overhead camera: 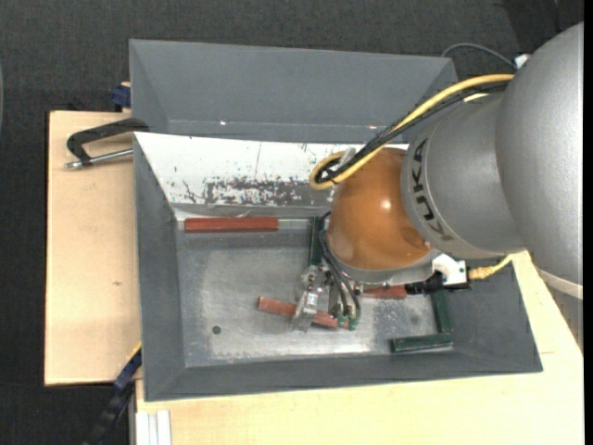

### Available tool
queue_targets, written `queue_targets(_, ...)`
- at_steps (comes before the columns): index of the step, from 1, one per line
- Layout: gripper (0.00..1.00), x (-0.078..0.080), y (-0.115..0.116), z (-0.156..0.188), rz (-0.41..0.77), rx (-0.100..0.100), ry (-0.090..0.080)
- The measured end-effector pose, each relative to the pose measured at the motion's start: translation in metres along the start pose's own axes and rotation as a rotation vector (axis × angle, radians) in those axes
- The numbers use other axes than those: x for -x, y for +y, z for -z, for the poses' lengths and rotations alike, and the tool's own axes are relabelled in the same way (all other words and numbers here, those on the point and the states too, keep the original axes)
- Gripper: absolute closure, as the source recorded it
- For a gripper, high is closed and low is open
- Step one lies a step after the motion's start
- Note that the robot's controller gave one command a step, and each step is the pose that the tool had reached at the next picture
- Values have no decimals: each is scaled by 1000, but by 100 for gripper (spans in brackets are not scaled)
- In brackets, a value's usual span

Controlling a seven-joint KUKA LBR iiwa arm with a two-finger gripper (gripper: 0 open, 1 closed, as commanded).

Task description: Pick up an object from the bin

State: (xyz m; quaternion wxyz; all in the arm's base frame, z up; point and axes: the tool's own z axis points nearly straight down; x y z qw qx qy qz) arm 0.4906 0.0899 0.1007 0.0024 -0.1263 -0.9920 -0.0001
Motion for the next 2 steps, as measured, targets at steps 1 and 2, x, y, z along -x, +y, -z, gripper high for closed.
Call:
queue_targets(1, 100, 1, 1, 17, 1, 2, -5)
queue_targets(2, 100, 1, 1, 36, 1, 2, -6)
